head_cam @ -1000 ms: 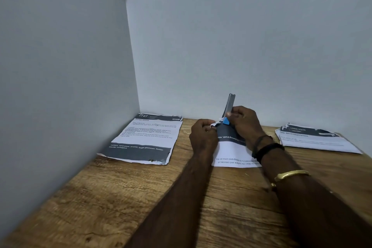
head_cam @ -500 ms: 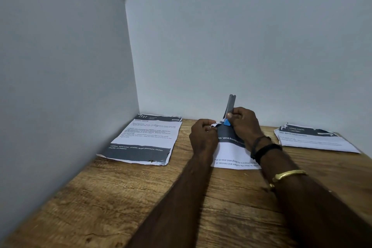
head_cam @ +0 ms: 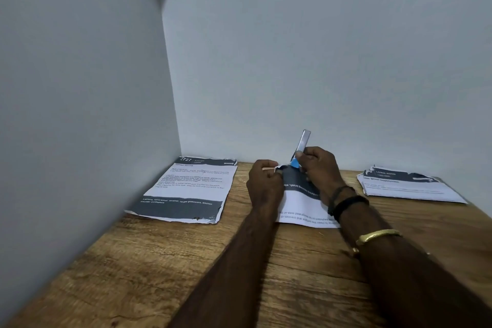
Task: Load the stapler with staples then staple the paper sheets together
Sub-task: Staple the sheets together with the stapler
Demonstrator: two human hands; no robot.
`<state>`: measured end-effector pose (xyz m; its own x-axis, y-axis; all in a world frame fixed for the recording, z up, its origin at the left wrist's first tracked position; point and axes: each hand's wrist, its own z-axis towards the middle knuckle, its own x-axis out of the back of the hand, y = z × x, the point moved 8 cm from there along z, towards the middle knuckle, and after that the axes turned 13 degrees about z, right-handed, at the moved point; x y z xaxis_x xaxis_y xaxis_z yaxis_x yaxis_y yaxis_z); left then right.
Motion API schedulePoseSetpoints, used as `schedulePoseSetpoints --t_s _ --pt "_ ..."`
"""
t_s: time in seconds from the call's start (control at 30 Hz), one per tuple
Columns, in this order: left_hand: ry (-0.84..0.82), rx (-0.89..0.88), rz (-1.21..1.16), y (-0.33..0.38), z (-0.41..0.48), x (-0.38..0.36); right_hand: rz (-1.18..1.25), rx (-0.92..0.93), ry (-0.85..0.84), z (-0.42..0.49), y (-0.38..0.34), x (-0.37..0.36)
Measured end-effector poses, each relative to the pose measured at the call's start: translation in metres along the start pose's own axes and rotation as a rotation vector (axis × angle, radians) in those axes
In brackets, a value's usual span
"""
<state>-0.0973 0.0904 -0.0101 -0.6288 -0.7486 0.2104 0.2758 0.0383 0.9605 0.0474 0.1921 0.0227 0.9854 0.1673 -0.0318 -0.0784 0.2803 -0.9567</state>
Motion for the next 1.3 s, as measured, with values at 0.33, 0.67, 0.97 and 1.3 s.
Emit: schedulePoseSetpoints --t_s 0.33,0.67,0.97,1.3 --pt "-0.044 -0.052 0.065 0.005 -0.001 -0.002 0.158 0.033 0.105 -0.021 -0.040 0.008" --pt "-0.183 -0.044 0.236 -0.001 0.004 -0.020 -0.485 0.013 -0.117 -0.061 -0.052 0.025" --pt "-0.033 -0.065 0.276 -0.003 0.013 -0.003 -0.798 -0.180 -0.338 -0.094 -0.027 0.026" --pt "-0.030 -0.026 0.207 -0.002 0.010 -0.004 -0.891 -0.121 -0.294 -0.096 -0.018 0.023"
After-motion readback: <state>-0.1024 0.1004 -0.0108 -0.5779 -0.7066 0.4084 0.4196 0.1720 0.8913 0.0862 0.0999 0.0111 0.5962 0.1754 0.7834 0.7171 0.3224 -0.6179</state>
